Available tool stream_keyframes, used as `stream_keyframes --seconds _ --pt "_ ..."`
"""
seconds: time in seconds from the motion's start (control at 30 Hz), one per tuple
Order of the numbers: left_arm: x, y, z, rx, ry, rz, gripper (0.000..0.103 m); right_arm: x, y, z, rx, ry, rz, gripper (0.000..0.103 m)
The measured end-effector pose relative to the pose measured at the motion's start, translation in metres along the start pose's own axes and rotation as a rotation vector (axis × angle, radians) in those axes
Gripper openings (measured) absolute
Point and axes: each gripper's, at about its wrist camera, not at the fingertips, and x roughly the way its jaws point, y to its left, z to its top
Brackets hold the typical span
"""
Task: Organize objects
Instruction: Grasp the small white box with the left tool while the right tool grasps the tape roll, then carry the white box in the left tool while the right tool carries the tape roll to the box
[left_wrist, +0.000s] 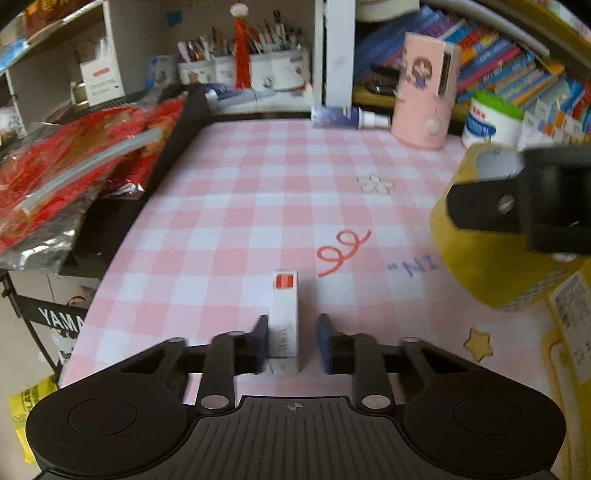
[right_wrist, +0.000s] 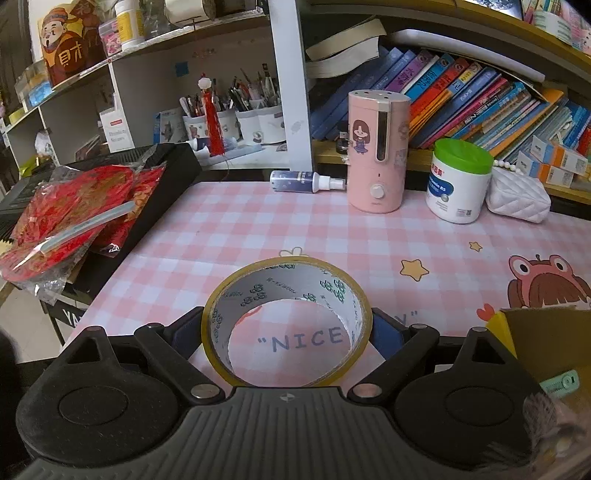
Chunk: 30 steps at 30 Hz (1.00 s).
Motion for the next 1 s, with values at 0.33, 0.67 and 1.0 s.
stream_keyframes --seconds 0.33,0.67,1.0 --pt "-0.044 0.017 -0.007 -0.063 -0.053 -0.043 0.013 -0.016 0.005 -0.01 -0.02 0.014 0.015 0.091" --pt "-0.111 0.032 -0.039 -0.11 -0.117 -0.064 0.013 -0.051 0.028 -0.034 -0.098 0.021 0.075 0.091" --pt "-0.157 0.04 -0.083 -0.144 -0.141 -0.068 0.013 -0.095 0.029 -0.075 -0.121 0.041 0.063 0.091"
